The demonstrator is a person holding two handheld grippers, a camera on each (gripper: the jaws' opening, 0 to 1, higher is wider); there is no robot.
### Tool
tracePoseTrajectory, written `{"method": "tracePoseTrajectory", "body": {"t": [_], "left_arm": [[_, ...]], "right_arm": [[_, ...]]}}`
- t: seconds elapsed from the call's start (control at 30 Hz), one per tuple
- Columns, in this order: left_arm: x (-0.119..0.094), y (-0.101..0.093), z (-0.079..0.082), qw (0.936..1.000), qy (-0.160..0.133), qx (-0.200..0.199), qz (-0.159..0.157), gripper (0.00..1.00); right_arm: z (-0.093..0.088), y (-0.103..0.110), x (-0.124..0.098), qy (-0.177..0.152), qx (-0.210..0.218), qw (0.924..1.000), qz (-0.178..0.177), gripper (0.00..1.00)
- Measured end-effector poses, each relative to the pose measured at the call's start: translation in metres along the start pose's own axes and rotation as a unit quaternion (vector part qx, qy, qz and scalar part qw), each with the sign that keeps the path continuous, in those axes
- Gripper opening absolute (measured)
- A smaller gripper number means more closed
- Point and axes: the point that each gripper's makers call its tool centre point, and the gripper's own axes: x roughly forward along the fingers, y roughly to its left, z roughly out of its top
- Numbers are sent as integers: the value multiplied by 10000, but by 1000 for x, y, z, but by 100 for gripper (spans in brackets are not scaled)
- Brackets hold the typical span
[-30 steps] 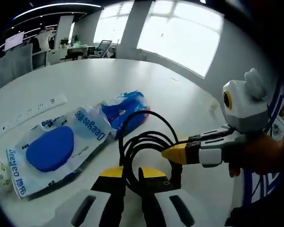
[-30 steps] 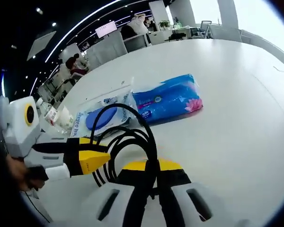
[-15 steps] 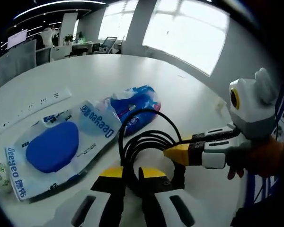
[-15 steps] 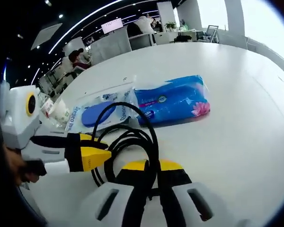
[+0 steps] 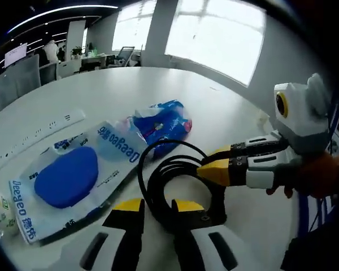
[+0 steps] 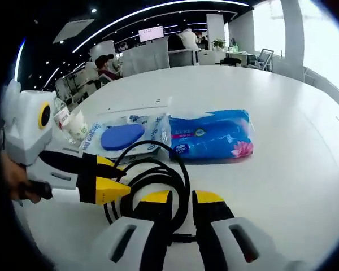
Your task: Arrange the tabletop items into an orderly group along one side of the table until the central work area is clear of visible clutter.
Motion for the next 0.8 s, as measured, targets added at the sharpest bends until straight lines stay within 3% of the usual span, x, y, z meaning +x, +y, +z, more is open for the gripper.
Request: {"method": "tracePoseTrajectory", "body": {"t": [0.47, 0.8], "left_arm": [[-30, 4, 1, 9994, -337, 40, 111, 35], [-93, 11, -7, 9962, -765, -9, 422, 42]], "right_arm": [[12, 18, -26, -356, -372, 9982, 324, 39], [17, 30, -52, -613, -823, 9931, 570, 58]]}}
